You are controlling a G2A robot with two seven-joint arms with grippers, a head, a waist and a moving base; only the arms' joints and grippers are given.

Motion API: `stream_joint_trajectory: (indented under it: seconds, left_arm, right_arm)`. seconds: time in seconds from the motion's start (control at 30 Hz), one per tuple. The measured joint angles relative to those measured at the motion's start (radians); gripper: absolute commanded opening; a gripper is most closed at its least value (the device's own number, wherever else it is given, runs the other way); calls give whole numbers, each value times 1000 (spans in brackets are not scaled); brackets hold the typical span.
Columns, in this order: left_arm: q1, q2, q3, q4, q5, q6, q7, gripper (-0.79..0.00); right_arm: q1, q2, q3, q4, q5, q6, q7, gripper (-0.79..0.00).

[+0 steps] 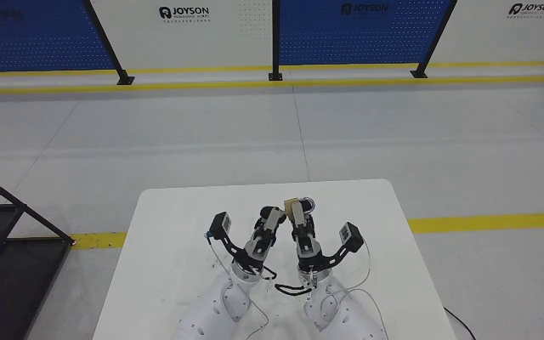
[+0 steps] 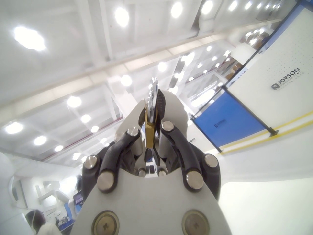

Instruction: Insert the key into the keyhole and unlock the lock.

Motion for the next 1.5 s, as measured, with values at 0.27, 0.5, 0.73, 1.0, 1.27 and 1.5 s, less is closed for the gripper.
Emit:
stream_joint_trajectory:
  seconds: [0.27, 0.5, 0.73, 1.0, 1.27, 1.5]
  left_arm:
    - [4, -3, -5, -4, 0, 0, -3, -474]
    - [5, -4, -11, -2, 0, 0, -5, -502]
    - [11, 0, -19, 2, 2, 0, -3, -646]
    - [7, 0, -13, 9, 7, 0, -13, -754]
    - [4, -2, -19, 13, 24, 0, -6, -785]
    - [5, -6, -26, 15, 56, 6, 10, -785]
  right_arm:
    - [-3, -2, 6, -2, 5, -7, 9, -785]
    - [-6, -3, 13, -5, 10, -11, 15, -785]
    - [-8, -4, 23, -10, 21, -13, 24, -785]
    - [-9, -6, 25, -10, 24, -14, 33, -785]
    - [-6, -9, 25, -6, 27, -10, 50, -785]
    - [-6, -11, 26, -6, 27, -6, 64, -785]
